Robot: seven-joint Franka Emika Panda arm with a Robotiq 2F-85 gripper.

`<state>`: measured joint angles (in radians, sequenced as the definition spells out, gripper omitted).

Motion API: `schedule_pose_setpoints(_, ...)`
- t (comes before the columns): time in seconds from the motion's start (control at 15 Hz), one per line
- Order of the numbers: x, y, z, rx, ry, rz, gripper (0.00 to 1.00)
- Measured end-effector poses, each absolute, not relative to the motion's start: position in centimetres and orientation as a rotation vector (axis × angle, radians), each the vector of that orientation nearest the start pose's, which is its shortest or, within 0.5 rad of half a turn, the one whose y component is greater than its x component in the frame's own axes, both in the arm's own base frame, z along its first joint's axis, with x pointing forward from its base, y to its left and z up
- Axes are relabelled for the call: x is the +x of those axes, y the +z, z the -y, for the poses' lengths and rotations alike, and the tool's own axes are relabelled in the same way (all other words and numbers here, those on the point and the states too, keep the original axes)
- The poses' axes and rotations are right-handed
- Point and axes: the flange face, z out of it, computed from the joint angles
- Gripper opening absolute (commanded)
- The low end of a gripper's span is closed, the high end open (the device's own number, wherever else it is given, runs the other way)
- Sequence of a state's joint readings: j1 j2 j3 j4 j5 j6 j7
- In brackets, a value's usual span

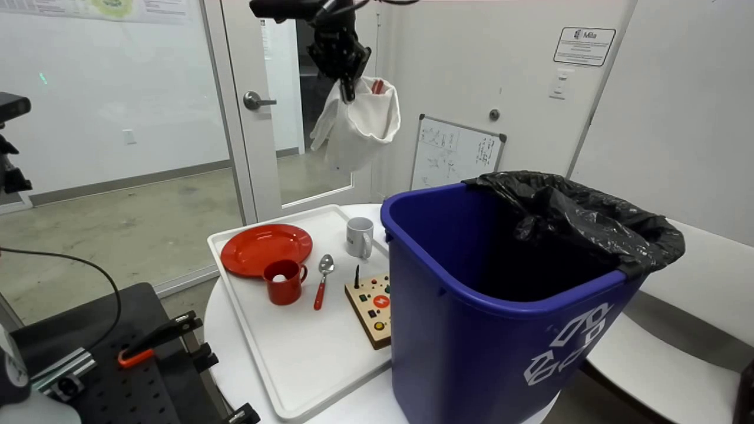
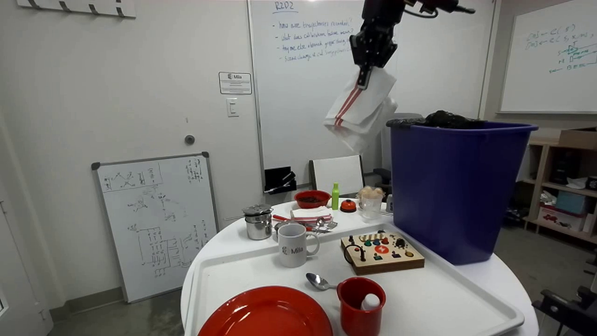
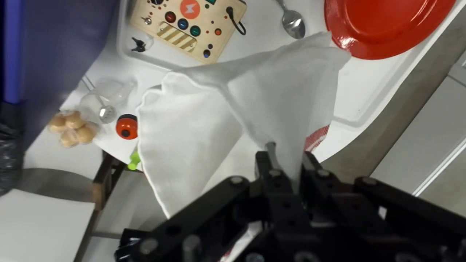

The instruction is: Throw the tea towel in the trash bin

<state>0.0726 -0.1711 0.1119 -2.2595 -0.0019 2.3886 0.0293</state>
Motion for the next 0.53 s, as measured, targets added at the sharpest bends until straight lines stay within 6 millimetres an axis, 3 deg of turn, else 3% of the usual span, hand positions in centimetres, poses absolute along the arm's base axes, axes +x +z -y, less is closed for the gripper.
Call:
schedule_pose_setpoints(0.27,46.9,49.7,-5.9,-3.142,-0.596,-0.053,0.11)
schedule_pose_setpoints(0.53,44.0,51.5,-2.1,-3.167,-0.707,-0.368,0.11)
